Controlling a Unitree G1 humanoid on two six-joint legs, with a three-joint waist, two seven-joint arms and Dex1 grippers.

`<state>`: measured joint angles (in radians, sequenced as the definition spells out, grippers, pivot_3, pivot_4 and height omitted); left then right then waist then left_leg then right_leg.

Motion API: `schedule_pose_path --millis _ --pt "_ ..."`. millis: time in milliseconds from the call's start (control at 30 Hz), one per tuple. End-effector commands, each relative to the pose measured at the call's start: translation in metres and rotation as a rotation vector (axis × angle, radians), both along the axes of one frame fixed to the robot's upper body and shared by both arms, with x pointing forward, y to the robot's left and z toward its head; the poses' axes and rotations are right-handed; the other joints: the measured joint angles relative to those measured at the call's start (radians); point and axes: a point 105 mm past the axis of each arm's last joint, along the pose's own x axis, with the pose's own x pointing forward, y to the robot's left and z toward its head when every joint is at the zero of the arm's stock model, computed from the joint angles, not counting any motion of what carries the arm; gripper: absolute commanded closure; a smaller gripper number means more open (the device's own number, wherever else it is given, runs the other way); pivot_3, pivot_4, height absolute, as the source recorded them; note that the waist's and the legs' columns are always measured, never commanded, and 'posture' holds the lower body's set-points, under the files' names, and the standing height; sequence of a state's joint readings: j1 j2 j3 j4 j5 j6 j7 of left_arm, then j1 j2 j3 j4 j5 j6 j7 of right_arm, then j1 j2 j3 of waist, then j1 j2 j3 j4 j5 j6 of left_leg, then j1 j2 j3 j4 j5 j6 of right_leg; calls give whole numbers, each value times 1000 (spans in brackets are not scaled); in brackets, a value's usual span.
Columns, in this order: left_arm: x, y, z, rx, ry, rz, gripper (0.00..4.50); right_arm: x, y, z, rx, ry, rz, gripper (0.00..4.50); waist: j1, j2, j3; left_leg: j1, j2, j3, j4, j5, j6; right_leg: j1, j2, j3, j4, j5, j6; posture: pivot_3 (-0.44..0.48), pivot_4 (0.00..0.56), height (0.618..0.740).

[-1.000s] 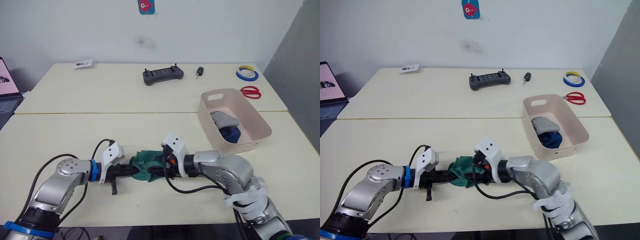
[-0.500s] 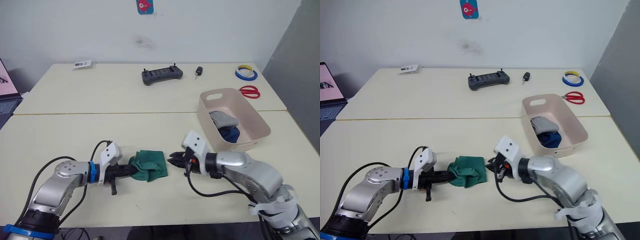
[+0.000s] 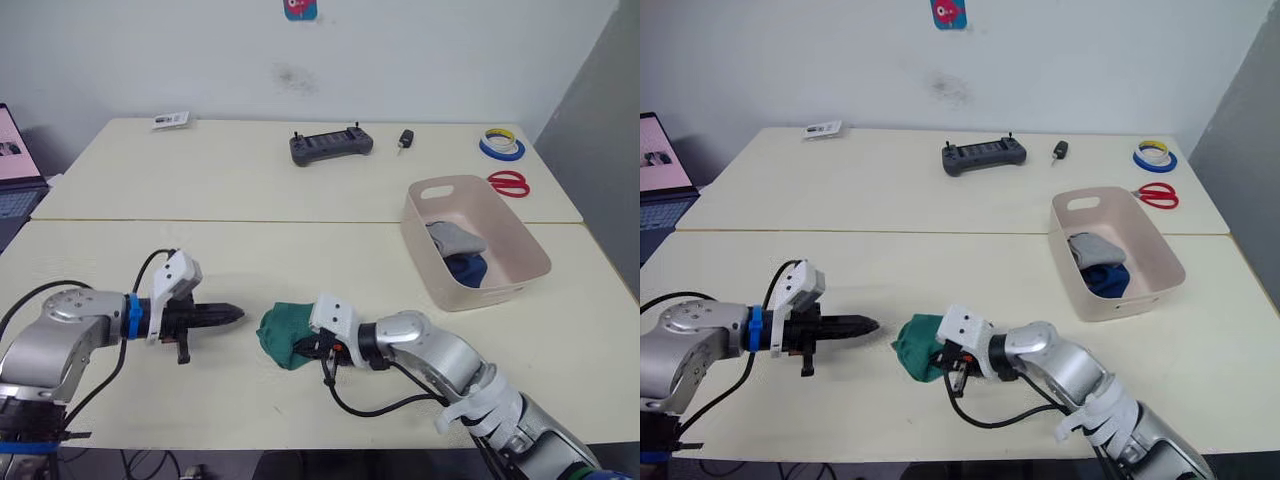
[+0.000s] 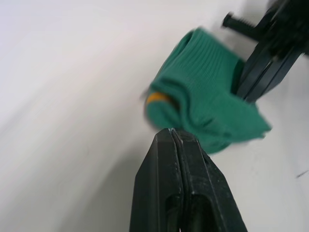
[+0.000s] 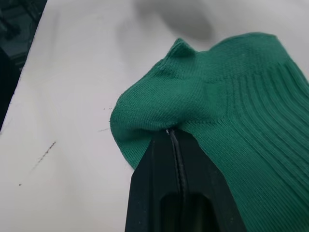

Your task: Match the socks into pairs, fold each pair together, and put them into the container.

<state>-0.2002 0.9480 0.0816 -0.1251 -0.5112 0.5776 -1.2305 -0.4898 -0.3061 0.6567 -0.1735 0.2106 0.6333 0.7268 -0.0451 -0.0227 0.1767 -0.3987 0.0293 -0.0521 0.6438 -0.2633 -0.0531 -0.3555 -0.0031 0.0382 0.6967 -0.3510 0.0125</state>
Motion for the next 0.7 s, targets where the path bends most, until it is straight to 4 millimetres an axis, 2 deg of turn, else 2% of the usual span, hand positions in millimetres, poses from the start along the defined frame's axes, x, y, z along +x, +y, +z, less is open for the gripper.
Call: schedule_pose_path --millis 33,100,167,300,400,533,667,700 --pt "-6 -34 6 -51 -34 -107 4500 -1 -3 12 26 -69 20 4470 1 0 0 0 0 0 0 0 0 0 0 0 0 0 0 0 150 740" --pt "-4 -50 3 -72 -56 -131 4500 -3 -9 25 61 -94 17 4470 7 0 0 0 0 0 0 0 0 0 0 0 0 0 0 0 150 740" --pt "-2 -57 -2 -76 -64 -138 4500 -4 -15 35 83 -104 8 4470 12 0 0 0 0 -1 0 0 0 0 0 -1 1 0 0 0 150 740" --pt "10 -51 -24 8 -108 -109 4500 14 -24 43 125 -110 -125 4470 7 0 0 1 1 -1 0 0 0 0 2 0 1 0 0 0 150 740" --pt "23 -43 -36 43 -135 -66 4500 31 -24 33 112 -118 -214 4470 7 0 0 2 1 -2 0 0 0 0 3 0 2 0 0 0 150 740" --pt "26 -42 -46 44 -109 -55 4500 37 -15 16 83 -111 -242 4470 11 0 0 0 0 0 1 0 0 -1 1 0 1 0 0 0 150 740" --pt "24 -37 -60 78 -76 -52 4500 45 -29 -4 6 -102 -309 4470 11 0 0 1 0 0 1 0 0 0 1 1 1 0 0 0 150 740" --pt "22 -33 -64 93 -64 -49 4500 47 -38 -8 -10 -101 -328 4470 11 0 0 2 0 0 1 0 0 1 1 0 2 0 0 0 150 740"
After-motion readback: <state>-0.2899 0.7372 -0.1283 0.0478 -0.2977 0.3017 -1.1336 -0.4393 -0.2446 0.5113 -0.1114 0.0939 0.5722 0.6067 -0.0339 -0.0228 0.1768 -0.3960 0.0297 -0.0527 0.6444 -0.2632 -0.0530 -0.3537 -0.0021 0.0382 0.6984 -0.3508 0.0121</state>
